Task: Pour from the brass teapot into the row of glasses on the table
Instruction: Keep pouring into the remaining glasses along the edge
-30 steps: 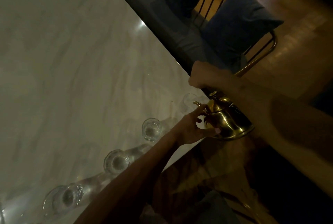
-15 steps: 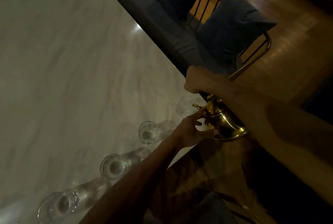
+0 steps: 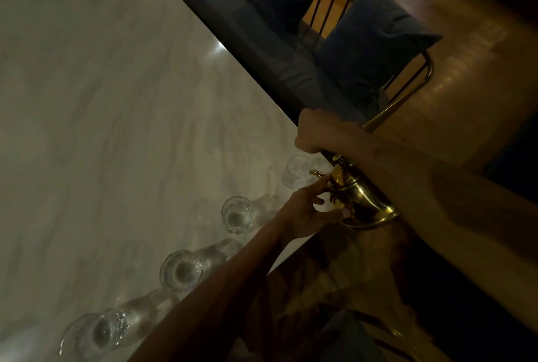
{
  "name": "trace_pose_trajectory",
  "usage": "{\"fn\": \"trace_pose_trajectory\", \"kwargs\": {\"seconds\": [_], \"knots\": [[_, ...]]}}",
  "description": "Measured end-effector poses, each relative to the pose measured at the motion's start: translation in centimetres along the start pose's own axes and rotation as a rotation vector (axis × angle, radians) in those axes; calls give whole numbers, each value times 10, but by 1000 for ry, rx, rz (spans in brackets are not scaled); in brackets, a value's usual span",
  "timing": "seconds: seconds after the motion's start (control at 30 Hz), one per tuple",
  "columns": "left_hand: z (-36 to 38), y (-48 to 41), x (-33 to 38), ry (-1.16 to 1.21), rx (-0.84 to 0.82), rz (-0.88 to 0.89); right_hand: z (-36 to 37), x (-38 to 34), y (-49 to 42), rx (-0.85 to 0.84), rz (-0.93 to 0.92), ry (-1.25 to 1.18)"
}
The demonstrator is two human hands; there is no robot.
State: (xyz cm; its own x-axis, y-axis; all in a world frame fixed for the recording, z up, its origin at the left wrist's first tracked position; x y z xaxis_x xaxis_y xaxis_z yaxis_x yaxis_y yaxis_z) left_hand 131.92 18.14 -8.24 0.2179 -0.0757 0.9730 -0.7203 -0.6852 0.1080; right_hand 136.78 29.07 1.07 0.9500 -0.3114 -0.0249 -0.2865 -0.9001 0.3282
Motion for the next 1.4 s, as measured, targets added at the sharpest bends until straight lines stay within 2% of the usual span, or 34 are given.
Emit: {"fn": "trace_pose_trajectory", "kwargs": {"seconds": [0.33, 0.63, 1.13, 1.4], "knots": [[-4, -1, 3, -13, 9, 62, 0, -7, -2, -30, -24, 30], [-4, 0, 2, 5, 22, 19, 1, -11, -1, -40, -63, 62], [-4, -4, 11, 7, 37, 74, -1, -10, 1, -6, -100, 49], [0, -5, 6, 0, -5, 52, 1, -12, 3, 2, -105, 44]]}}
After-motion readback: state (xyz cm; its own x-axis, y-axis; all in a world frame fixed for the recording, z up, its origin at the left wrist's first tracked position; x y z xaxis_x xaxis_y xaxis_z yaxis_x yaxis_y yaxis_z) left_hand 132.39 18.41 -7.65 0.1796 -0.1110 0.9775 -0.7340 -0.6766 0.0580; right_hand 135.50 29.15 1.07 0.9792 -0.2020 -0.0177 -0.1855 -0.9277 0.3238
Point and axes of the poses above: each hand's wrist, its own y-axis away from the middle knuckle, its own z-axis out of the palm, x = y × z, the point moved 10 cm from there along -y, towards the middle knuckle, and after that the axes turned 6 degrees about x, right-handed, at the moved point
